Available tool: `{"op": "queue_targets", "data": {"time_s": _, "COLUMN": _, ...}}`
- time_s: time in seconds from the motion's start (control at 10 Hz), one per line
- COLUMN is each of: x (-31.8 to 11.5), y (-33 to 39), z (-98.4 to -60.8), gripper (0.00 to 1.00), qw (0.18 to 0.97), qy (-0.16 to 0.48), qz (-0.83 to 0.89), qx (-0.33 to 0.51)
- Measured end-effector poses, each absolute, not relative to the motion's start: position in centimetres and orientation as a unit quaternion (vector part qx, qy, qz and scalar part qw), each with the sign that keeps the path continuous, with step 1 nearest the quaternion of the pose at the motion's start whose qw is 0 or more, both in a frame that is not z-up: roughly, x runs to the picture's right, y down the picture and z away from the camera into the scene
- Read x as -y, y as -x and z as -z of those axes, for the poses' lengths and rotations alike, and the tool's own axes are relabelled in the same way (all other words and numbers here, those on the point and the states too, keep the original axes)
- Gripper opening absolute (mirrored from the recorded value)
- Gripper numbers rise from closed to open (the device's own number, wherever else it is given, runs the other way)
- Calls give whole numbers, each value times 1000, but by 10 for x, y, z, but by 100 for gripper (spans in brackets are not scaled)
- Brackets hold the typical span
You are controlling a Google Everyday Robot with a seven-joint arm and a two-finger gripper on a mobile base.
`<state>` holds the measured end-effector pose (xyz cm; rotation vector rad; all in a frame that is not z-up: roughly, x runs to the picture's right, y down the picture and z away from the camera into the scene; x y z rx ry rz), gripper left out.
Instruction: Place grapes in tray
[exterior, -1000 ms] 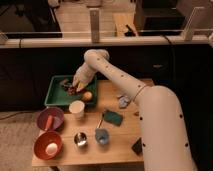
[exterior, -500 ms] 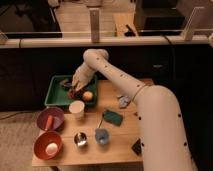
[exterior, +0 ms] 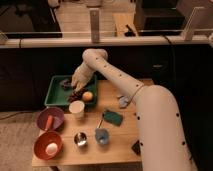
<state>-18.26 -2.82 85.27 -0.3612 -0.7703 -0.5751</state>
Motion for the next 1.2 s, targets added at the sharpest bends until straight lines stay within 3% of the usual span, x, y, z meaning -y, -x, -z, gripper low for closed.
{"op": "queue_targets", "data": {"time_s": 0.2, "x": 29, "y": 183, "z": -852, "gripper": 50, "qw": 871, "qy": 173, "qz": 276, "qx": 369}}
{"op": "queue_targets", "data": {"time_s": 1.2, "x": 29, "y": 183, "z": -852, "gripper": 50, "qw": 870, "qy": 173, "qz": 276, "qx": 369}}
